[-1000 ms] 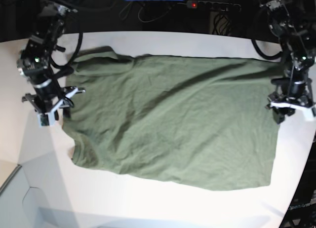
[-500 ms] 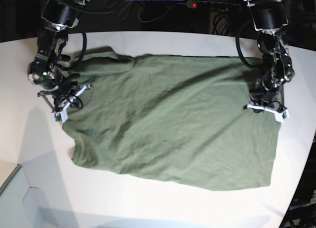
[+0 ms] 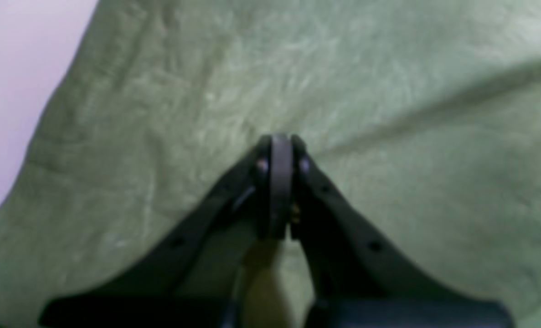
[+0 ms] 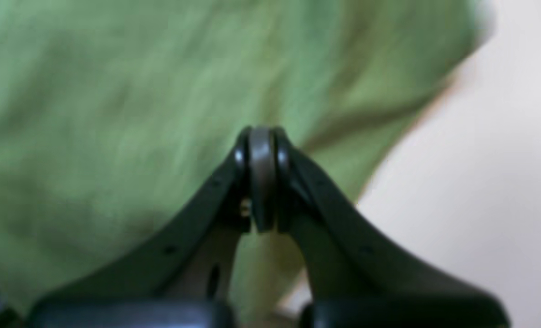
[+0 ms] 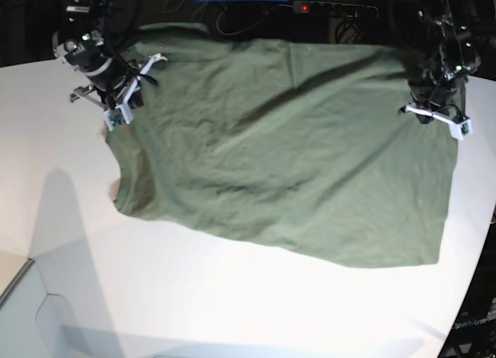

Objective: Layout the t-shirt on the table in an organized manner, then fold the t-shirt properly
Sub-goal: 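Grasp the shirt edge with both grippers and pull it taut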

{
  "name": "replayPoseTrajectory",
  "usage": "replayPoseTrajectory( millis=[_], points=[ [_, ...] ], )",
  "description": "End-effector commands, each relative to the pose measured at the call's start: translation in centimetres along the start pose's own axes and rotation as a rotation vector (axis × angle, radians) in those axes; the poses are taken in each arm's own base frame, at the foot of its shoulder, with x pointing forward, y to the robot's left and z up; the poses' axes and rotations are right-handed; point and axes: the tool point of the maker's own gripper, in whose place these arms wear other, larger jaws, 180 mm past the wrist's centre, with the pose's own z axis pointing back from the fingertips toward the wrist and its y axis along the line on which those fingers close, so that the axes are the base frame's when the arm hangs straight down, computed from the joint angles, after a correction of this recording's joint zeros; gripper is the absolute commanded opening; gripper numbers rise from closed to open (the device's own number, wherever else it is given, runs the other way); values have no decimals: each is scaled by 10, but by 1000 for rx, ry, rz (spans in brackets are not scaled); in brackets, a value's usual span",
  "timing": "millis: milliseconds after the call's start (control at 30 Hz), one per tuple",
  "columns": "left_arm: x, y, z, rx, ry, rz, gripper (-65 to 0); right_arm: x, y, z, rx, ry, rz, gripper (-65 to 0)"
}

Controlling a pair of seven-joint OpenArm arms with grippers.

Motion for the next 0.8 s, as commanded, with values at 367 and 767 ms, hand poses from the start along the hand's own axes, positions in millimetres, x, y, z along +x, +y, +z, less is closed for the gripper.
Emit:
replayPoseTrajectory(
  millis=[367,767],
  points=[
    [28,0,9,3,-72,-4,-649,110,-55,-24,-86,-189,37,-467],
    [20,5,12,13,-61,-11,-649,115,-128,-108,-38,17,-87,-310]
  ],
)
